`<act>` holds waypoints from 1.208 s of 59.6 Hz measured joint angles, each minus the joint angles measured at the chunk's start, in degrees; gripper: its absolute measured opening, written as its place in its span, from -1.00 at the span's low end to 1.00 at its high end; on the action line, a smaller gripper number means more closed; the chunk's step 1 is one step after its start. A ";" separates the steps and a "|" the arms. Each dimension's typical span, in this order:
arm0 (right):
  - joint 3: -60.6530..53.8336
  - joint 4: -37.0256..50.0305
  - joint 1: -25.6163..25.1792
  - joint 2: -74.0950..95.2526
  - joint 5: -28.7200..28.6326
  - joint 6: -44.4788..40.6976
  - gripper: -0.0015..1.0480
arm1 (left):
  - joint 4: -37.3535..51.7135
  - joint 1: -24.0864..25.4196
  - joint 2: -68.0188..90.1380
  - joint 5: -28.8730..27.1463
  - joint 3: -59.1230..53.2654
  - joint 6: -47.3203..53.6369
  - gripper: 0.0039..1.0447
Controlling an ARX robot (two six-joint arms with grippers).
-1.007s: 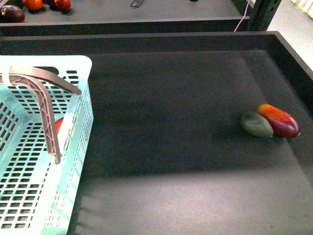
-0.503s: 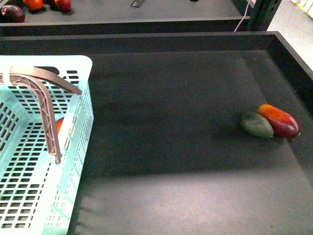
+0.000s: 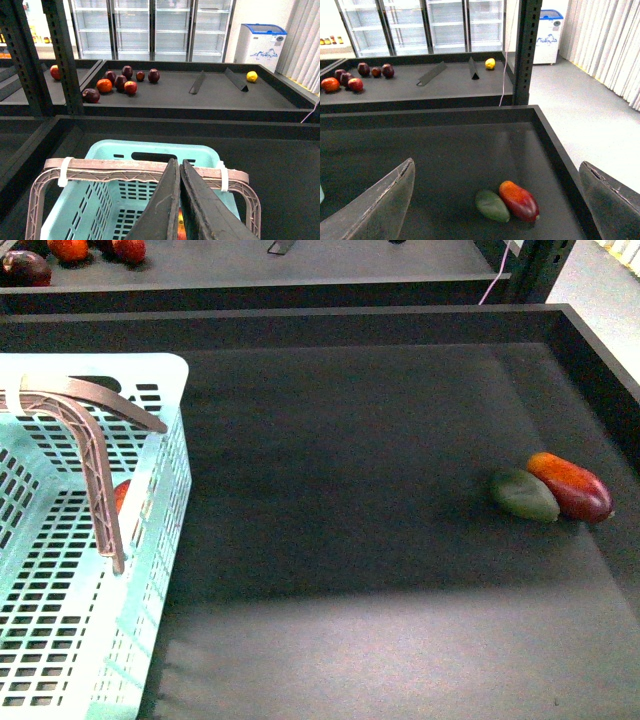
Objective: Pick apple with right arm and hold basket with left
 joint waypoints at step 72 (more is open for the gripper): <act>0.00 0.00 0.00 0.00 0.00 0.00 0.83 | -12.37 0.00 -12.09 -0.02 0.00 0.00 0.27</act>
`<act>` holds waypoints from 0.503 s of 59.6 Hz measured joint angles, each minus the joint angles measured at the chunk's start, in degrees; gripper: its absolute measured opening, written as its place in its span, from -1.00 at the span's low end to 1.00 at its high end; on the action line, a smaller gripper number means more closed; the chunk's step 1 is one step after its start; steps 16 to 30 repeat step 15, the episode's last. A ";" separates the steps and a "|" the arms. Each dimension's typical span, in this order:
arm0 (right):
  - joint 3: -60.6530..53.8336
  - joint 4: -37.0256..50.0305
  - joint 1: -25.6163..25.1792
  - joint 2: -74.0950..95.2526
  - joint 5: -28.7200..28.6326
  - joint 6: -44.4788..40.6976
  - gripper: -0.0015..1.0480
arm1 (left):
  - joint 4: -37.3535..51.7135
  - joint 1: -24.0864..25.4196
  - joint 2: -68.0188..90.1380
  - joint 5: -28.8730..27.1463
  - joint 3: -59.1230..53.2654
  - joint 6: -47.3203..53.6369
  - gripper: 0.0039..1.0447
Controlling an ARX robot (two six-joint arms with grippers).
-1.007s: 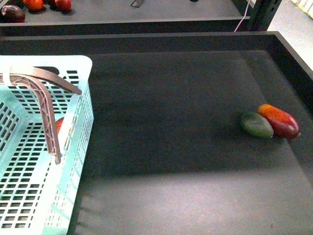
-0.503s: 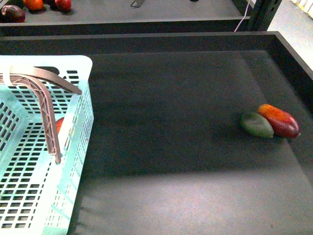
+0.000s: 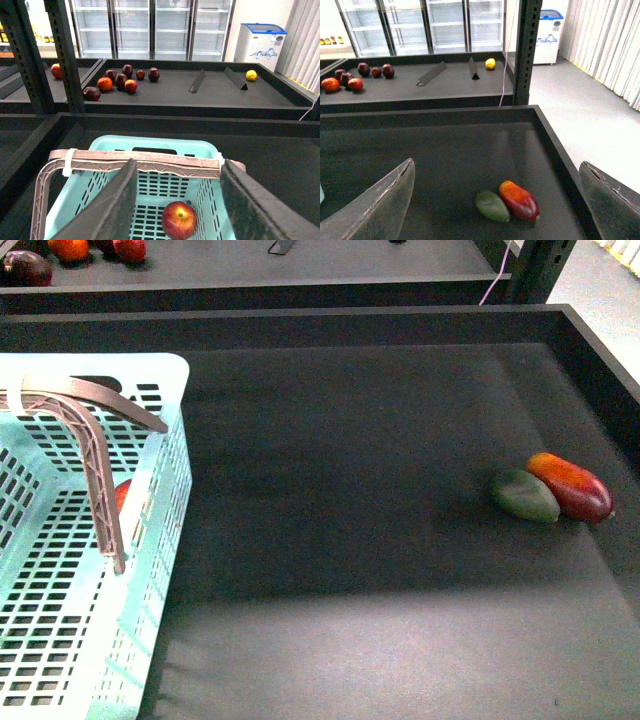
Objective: Pick apple with right arm and hold basket with left
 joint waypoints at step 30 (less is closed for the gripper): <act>0.00 0.00 0.00 0.00 0.00 0.00 0.83 | 0.00 0.00 0.00 0.00 0.00 0.13 0.86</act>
